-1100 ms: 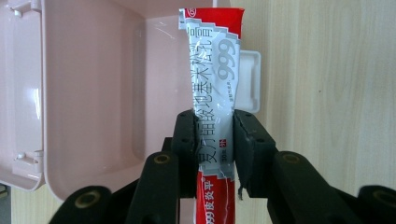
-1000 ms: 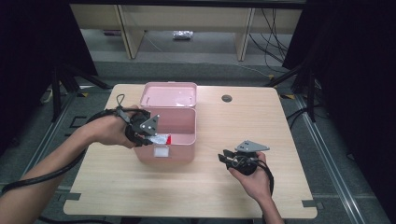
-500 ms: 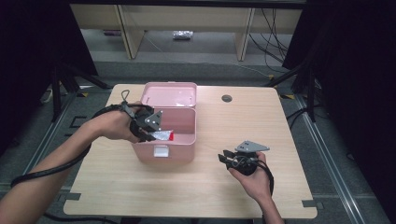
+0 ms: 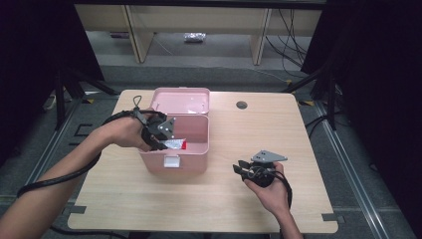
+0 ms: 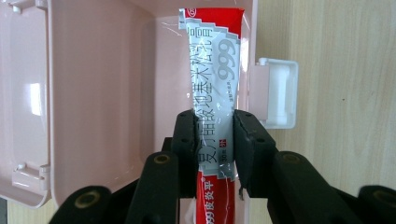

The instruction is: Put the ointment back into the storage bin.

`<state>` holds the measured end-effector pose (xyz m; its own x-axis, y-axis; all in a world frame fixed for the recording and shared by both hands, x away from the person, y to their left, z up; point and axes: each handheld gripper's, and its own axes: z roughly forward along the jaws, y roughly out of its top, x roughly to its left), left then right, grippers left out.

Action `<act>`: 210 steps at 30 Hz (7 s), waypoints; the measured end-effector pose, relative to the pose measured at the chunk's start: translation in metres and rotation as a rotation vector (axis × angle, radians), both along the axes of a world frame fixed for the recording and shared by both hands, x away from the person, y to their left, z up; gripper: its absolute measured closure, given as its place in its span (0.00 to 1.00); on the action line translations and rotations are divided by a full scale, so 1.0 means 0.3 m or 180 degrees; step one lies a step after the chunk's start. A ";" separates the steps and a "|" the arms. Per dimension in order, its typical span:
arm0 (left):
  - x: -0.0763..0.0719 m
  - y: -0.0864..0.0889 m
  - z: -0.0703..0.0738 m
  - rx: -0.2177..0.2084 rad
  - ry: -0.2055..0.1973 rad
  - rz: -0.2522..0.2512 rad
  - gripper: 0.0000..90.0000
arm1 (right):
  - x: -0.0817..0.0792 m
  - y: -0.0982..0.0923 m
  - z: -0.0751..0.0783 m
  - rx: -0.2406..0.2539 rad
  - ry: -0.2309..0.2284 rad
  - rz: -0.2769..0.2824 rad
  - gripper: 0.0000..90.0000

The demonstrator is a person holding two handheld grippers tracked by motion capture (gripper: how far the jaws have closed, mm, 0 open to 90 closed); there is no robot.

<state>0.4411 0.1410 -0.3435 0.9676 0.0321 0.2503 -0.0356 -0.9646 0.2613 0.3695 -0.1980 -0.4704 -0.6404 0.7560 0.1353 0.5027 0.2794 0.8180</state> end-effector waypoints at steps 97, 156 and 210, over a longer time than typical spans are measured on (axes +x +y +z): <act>0.121 -0.038 -0.157 0.0274 0.0334 0.0123 0.79 | 0.003 -0.007 -0.012 0.0075 -0.0004 -0.0023 0.75; 0.149 -0.048 -0.211 0.0371 0.0456 0.0104 0.79 | 0.005 -0.002 -0.017 0.0050 0.0004 0.0013 0.75; 0.045 0.116 -0.095 -0.1015 -0.0009 0.0666 0.54 | 0.011 -0.003 0.007 0.0025 -0.0020 -0.0009 0.73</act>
<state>0.4546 0.1757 -0.3718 0.9313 0.3055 0.1983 0.1523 -0.8213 0.5497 0.3729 -0.1988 -0.4683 -0.6391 0.7567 0.1374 0.4985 0.2715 0.8233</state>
